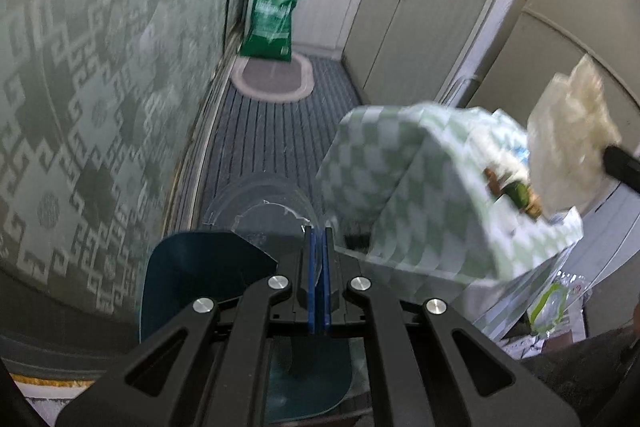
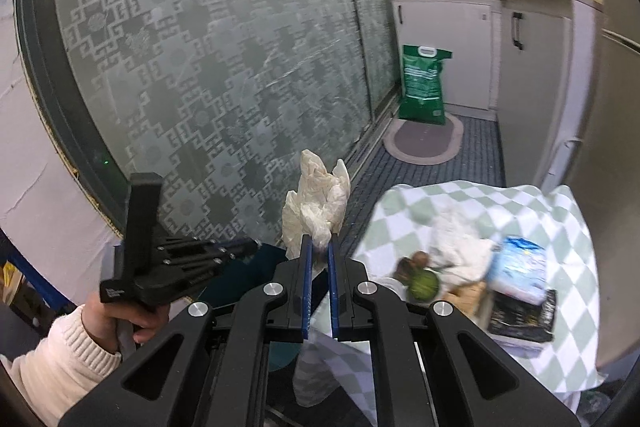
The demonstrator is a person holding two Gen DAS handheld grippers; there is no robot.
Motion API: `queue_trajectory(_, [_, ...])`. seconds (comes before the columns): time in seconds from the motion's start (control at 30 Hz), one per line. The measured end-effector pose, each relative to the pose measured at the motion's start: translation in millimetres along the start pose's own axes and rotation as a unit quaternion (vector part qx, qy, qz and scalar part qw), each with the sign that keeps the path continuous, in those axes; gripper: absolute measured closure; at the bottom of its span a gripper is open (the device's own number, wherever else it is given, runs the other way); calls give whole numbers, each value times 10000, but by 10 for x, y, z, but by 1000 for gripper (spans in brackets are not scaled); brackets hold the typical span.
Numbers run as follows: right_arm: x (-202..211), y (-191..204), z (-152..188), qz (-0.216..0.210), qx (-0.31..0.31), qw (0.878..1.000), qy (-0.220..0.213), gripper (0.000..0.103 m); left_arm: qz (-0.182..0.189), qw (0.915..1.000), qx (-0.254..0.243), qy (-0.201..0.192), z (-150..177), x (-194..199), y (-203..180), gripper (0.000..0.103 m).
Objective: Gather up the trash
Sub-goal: 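Carry the white tissue and clear cup to the teal bin and release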
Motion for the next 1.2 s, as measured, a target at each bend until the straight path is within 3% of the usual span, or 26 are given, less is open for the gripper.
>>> queue_trajectory(0.3, [-437,318,78,-82,263,9986,460,96,-247,9967,88,771,327,-281,381,99])
queue_trajectory(0.6, [-980,475,330,-51,308,9910,1302,96,-75,9909,121,1338,571,-511,534,98])
queue_trajectory(0.97, [-1361,554,646,13,382,9794,1982,96,-173,9934,163,1126,516,-439,611,90])
queue_trajectory(1.1, [-1445,549,746,58,440,9751,2174,96,-235,9954,144,920,438,-343,606,75])
queue_trajectory(1.2, [-1501,557,822,57,475,9721,2295,96,-208,9965,167,798,401,-285,601,73])
Point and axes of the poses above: each gripper's, at about its wrist camera, not at the fingertips, and x roughly against the way its jaws point, y to its left, z to its underside, the point moved 5 cm from there along -x, roughly the way its jaws point, and after that the axes turned 4 degrees about -z, right-handed, at the moved point
